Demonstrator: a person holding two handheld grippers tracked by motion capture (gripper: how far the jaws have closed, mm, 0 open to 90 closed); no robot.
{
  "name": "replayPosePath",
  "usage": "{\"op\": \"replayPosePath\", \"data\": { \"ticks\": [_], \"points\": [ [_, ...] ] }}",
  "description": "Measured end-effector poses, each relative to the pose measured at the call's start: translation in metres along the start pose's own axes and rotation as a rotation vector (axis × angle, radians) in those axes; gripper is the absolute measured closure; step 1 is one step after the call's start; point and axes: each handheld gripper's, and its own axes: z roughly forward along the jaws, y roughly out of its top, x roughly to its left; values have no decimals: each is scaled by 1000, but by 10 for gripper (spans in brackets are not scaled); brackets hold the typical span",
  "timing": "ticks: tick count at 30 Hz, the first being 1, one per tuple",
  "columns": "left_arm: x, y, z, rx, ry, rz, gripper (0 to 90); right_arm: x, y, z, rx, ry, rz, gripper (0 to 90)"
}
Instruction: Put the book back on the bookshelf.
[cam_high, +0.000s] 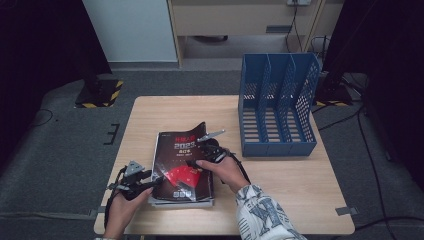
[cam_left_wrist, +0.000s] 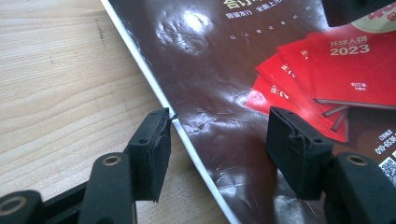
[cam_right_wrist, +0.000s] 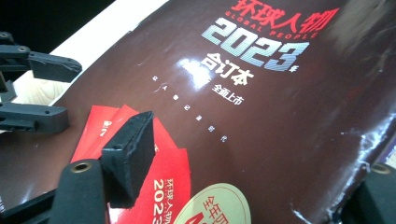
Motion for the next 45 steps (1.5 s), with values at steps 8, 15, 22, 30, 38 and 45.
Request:
{"op": "replayPosePath", "data": {
  "ticks": [8, 15, 22, 30, 38, 45],
  "points": [
    [1, 0, 0, 2, -5, -5, 397, 6, -1, 5, 18, 21, 12, 415],
    [1, 0, 0, -2, 8, 10, 364, 8, -2, 3, -10, -46, 16, 712],
    [9, 4, -2, -45, 0, -37, 268, 21, 6, -10, -106, -33, -53, 832],
    [11, 7, 2, -85, -49, -61, 241, 33, 8, -28, -219, -15, -145, 860],
    [10, 13, 10, -84, -72, -35, 233, 34, 6, -42, -319, 18, -199, 867],
    [9, 17, 17, -89, -113, -22, 238, 32, 7, -52, -387, 39, -207, 869]
  ]
}}
